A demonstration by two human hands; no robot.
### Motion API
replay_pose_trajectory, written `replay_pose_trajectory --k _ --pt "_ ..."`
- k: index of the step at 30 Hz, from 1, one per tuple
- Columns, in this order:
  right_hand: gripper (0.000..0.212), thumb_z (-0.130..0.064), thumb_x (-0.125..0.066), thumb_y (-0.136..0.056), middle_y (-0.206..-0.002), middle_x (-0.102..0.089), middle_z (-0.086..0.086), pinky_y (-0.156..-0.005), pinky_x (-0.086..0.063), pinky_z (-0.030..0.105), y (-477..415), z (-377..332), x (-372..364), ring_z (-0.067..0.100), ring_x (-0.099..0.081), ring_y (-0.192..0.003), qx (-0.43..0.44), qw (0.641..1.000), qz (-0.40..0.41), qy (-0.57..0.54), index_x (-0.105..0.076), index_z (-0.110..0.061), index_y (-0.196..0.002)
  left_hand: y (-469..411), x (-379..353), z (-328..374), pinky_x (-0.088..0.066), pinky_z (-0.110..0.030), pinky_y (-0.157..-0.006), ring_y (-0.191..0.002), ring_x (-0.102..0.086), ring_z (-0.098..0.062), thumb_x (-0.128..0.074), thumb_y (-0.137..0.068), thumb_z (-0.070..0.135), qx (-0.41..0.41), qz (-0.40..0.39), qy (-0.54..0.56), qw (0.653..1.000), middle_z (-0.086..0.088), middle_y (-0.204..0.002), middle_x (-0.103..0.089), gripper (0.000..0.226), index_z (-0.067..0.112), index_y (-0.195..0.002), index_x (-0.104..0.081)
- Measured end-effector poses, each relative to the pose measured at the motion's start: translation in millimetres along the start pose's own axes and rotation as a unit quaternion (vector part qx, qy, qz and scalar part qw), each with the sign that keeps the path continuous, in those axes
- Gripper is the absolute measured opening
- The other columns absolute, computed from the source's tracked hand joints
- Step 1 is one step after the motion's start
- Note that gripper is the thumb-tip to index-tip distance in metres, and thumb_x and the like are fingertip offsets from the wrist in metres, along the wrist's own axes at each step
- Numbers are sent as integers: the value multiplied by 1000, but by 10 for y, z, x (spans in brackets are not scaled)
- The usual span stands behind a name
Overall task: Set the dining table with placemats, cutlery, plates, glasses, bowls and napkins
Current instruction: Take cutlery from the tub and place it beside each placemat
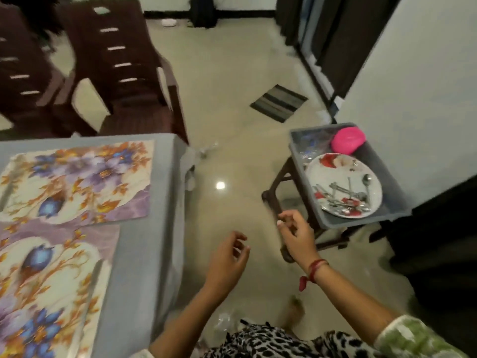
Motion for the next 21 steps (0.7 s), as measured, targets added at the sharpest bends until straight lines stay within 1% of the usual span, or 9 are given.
replay_pose_trajectory --k 2,4,6,9,11,13,16,19,21 --pt "13 -11 -61 -90 -78 -63 5 -70 -51 36 -261 336 554 18 -60 -75 -41 999 27 -7 -59 -23 -96 -260 -479 236 -51 -31 -65 -67 -58 -4 -63 -89 23 9 -40 -26 999 11 -72 -61 10 30 -91 -57" --pt "9 -11 -60 -90 -81 -63 1 -72 -52 39 -493 614 1055 19 -61 -79 -68 996 55 -9 -60 -17 -97 -509 -915 454 -51 -32 -66 -66 -58 -5 -64 -88 22 13 -79 -31 996 10 -71 -61 6 27 -90 -60" --pt "8 -10 -59 -90 -82 -65 4 -71 -50 36 -661 892 1525 21 -61 -79 -104 991 88 -4 -60 -16 -95 -768 -1365 712 -51 -32 -69 -69 -60 -7 -63 -89 22 -1 -137 -53 989 9 -75 -63 5 22 -93 -63" --pt "6 -11 -58 -91 -77 -63 5 -66 -46 29 -793 1237 1986 18 -57 -72 -143 984 103 20 -62 -14 -94 -1030 -1846 1035 -51 -29 -72 -73 -59 -10 -62 -90 24 -21 -205 -87 975 9 -83 -62 14 16 -101 -64" --pt "6 -11 -58 -90 -76 -62 4 -67 -49 31 -851 1431 2163 19 -58 -71 -166 981 99 25 -63 -13 -93 -1188 -2065 1158 -50 -28 -74 -77 -59 -11 -62 -90 25 -20 -231 -110 967 6 -89 -64 18 14 -103 -64" --pt "6 -10 -58 -90 -77 -62 4 -72 -53 35 -892 1590 2240 20 -60 -75 -191 978 81 24 -63 -14 -92 -1312 -2173 1187 -50 -26 -75 -83 -61 -11 -61 -90 27 -10 -247 -140 959 4 -95 -66 20 17 -107 -63" --pt "8 -10 -58 -90 -85 -66 9 -80 -55 39 -977 1776 2330 24 -64 -83 -228 972 59 18 -64 -16 -92 -1500 -2263 1241 -49 -26 -75 -87 -61 -12 -60 -91 28 -14 -265 -181 947 4 -94 -64 20 18 -108 -62" --pt "10 -12 -58 -90 -86 -66 8 -79 -56 36 -1089 1866 2377 24 -64 -84 -250 967 53 12 -63 -19 -86 -1738 -2324 1315 -42 -21 -71 -86 -57 -11 -58 -92 27 -27 -283 -220 933 6 -92 -59 20 18 -111 -60" --pt "15 -11 -58 -90 -82 -65 6 -75 -55 33 -1203 1920 2411 23 -64 -82 -262 963 67 8 -61 -22 -80 -1947 -2403 1375 -43 -21 -73 -87 -57 -11 -57 -93 25 -39 -298 -240 923 5 -95 -60 21 18 -112 -60"
Point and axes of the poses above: each hand's wrist, its own y-axis away from the middle knuckle, its own x-axis out of the back of the hand, z = x × y, the point moved 5 cm from there along -y, towards the middle knuckle
